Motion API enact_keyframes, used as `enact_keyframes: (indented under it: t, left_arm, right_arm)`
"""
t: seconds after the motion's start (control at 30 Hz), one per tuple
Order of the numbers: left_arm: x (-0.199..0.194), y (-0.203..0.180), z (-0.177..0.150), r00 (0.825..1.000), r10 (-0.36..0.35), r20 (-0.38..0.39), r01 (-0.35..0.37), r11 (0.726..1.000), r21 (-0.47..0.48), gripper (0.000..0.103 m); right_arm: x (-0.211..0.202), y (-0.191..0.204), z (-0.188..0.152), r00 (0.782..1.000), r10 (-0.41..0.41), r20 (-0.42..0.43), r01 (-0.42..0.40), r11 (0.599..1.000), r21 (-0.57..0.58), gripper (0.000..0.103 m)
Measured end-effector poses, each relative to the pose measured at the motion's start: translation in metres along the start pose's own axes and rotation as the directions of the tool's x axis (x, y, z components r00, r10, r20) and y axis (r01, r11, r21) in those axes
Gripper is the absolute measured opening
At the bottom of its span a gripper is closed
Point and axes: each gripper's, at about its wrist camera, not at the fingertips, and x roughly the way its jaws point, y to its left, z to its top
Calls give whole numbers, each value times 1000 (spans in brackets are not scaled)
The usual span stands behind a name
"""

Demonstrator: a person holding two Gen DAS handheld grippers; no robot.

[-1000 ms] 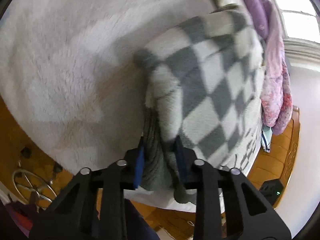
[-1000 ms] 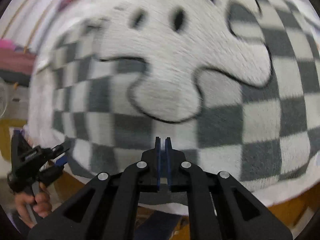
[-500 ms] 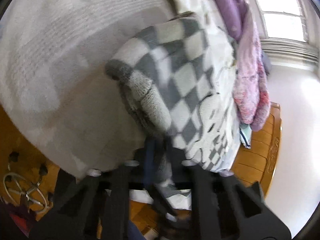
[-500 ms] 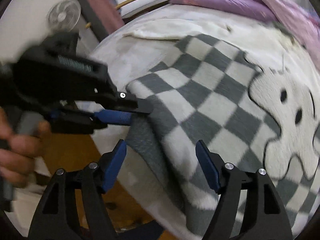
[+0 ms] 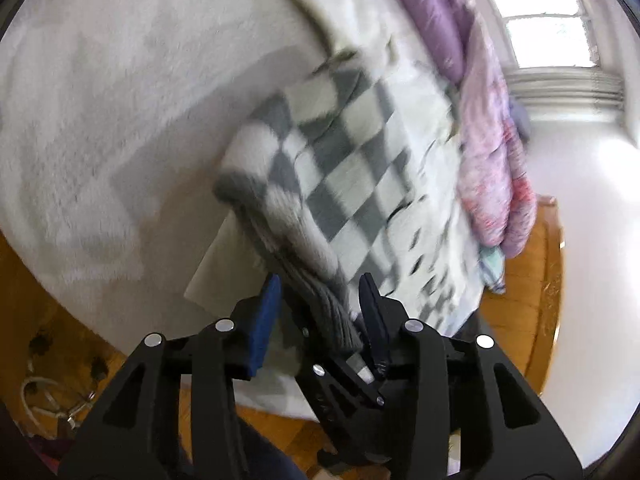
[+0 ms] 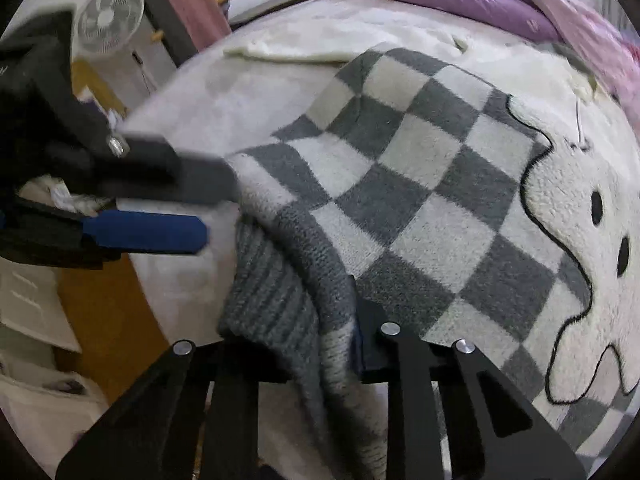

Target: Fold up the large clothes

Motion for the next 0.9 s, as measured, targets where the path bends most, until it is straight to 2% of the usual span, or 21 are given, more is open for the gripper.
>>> enact_keyframes:
  t: [0.03,0.07,0.13,0.2,0.3,0.33,0.4,0.5,0.6,0.7,0.73,0.77,0.83,0.9]
  left_arm:
    - [-10,-3,3,999,-21,35,21,1000,-2,52]
    - [-17,-5,4,997,-28,69,29,1000,-6,55]
    - [-33,-6,9,988,-15,157,18,1000,-19,55]
    - [-42,-3,15,971,95,220,-80,994,-79,59]
    - [-27,-4,25,959,221,177,-211,975,-74,59]
    - [-16,-11,26,957,238,168,-233,971,-51,59]
    - [2,-27,26,961,230,152,-233,972,1,59]
    - [40,-76,17,979,165,118,-179,976,121,59]
    - [72,-120,4,992,98,77,-112,971,213,59]
    - [106,-174,-23,999,34,30,-42,938,345,58]
    - [113,-184,-30,1000,20,15,-24,926,376,58]
    - [122,-197,-39,1000,11,-1,-10,913,407,60]
    - [142,-219,-57,999,21,-46,2,887,461,62]
    - [164,-232,-75,995,41,-90,9,869,495,62]
  right_arm:
    - [-6,-9,1,999,32,5,-33,997,63,18]
    - [-13,-15,1,999,50,14,-51,993,107,18]
    - [-30,-33,2,994,102,48,-110,967,228,17]
    - [-55,-47,-1,985,138,104,-165,931,325,17]
    - [-88,-69,-5,969,165,186,-229,881,415,17]
    - [-98,-76,-8,964,163,209,-242,865,440,17]
    - [-124,-98,-22,954,161,253,-275,809,520,17]
    - [-155,-128,-39,943,128,307,-296,743,600,17]
    - [-184,-147,-51,932,91,350,-306,712,631,17]
    - [-222,-164,-74,915,27,402,-308,691,654,17]
    - [-236,-172,-86,910,-2,416,-306,673,673,17]
    - [-242,-178,-97,905,-10,425,-318,648,692,17]
    - [-249,-195,-119,900,-42,433,-333,573,749,17]
    - [-247,-214,-148,907,-68,415,-334,484,809,17]
